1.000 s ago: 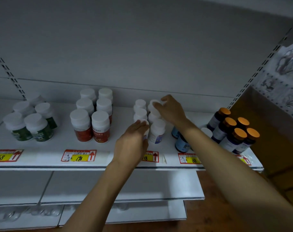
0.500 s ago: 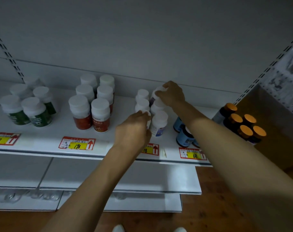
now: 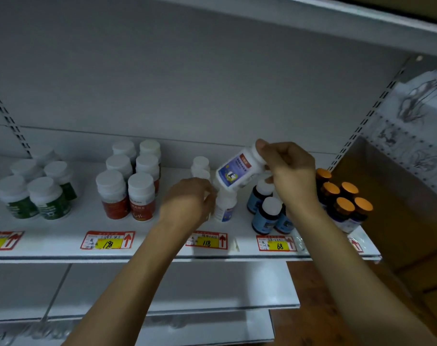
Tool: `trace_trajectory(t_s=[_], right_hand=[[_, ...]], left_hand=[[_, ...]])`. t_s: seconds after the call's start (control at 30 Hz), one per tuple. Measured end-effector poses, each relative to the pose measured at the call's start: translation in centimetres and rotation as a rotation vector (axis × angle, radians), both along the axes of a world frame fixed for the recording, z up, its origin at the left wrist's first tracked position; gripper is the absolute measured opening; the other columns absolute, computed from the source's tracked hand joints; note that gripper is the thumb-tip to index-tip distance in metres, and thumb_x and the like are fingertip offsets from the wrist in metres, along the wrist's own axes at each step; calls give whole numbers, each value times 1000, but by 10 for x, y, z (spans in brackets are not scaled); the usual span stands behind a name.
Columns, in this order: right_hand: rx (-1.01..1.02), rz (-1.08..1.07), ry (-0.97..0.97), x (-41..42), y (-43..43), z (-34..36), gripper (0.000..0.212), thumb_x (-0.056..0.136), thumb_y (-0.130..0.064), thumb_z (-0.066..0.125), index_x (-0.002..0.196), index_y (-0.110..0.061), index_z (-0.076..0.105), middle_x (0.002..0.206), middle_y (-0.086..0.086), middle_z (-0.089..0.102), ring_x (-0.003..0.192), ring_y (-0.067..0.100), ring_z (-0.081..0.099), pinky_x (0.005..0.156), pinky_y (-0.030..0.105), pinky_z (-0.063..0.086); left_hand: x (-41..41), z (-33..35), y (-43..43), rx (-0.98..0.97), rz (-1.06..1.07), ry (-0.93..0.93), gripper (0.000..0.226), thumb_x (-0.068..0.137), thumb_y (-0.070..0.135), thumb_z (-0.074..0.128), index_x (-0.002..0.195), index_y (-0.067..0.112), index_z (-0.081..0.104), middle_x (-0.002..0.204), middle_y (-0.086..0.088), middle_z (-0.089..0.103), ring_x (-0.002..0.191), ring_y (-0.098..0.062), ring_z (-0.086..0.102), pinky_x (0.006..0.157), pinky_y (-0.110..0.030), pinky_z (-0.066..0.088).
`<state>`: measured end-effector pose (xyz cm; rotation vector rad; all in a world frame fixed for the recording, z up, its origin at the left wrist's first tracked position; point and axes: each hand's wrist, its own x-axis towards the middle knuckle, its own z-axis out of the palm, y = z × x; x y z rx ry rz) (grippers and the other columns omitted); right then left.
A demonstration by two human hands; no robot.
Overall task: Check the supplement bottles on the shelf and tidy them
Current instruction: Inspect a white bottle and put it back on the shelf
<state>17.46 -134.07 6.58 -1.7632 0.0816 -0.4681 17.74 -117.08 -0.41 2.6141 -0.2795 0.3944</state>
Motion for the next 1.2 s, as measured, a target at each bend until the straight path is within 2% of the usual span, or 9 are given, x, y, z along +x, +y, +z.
trace_trajectory(t_s=[0.1, 0.2, 0.27, 0.43, 0.6, 0.77, 0.9, 1.0, 1.2], right_hand=[[75, 35, 44, -17, 1, 4, 22, 85, -33, 69, 76, -14, 63, 75, -1, 65, 69, 13, 62, 56, 27, 51], [96, 66, 66, -25, 5, 6, 22, 86, -36, 67, 78, -16, 63, 74, -4, 67, 70, 10, 64, 51, 23, 52], [119, 71, 57, -27, 9, 8, 22, 88, -36, 65, 79, -16, 65, 70, -8, 67, 67, 5, 64, 51, 21, 52], [156, 170, 4, -36, 20, 6, 8, 93, -21, 58, 95, -21, 66, 75, -15, 69, 69, -1, 65, 57, 16, 52], [254, 225, 7, -51, 27, -2, 32, 90, -14, 62, 120, -22, 57, 97, -1, 71, 80, 4, 69, 63, 16, 52], [313, 290, 21, -61, 36, -18, 48, 87, -3, 64, 123, -31, 51, 102, 4, 73, 91, 13, 71, 72, 24, 57], [318, 319, 29, -63, 33, -19, 50, 84, -4, 66, 127, -27, 53, 115, 4, 69, 99, 13, 69, 75, 21, 54], [280, 278, 6, -65, 31, -18, 54, 75, -19, 72, 127, -24, 55, 115, 4, 68, 99, 12, 68, 74, 19, 53], [354, 210, -45, -70, 35, -16, 53, 66, -22, 73, 116, -22, 58, 110, 6, 68, 95, 17, 70, 69, 22, 55]], left_hand=[[-14, 3, -1, -381, -8, -70, 35, 88, 35, 42, 95, 15, 69, 86, -12, 71, 79, -32, 64, 65, -37, 52], [-37, 29, -11, -1138, -147, 379, 30, 94, 45, 48, 98, 22, 68, 89, -9, 74, 83, -26, 70, 73, -38, 57], [-51, 38, -13, -1362, -252, 533, 35, 83, 41, 54, 108, 19, 65, 97, -9, 74, 86, -24, 71, 72, -33, 59], [-64, 39, -13, -1442, -231, 371, 34, 72, 26, 65, 105, 15, 65, 93, -7, 75, 87, -24, 72, 70, -27, 58], [-72, 38, -14, -1444, -166, 323, 35, 74, 23, 79, 105, 14, 66, 97, -7, 75, 90, -24, 71, 72, -26, 57], [-74, 39, -16, -1413, -113, 254, 44, 67, 24, 73, 109, 13, 63, 100, -5, 74, 88, -16, 71, 66, -19, 54], [-73, 40, -17, -1575, -124, 362, 43, 72, 27, 67, 110, 7, 62, 94, -11, 75, 83, -19, 72, 71, -24, 57], [-73, 43, -18, -1678, -164, 503, 37, 80, 31, 59, 106, 7, 64, 97, -15, 74, 86, -23, 73, 75, -24, 58], [-75, 47, -22, -1734, -195, 691, 37, 85, 39, 52, 103, 11, 67, 77, -13, 73, 63, -16, 71, 59, -20, 58]])
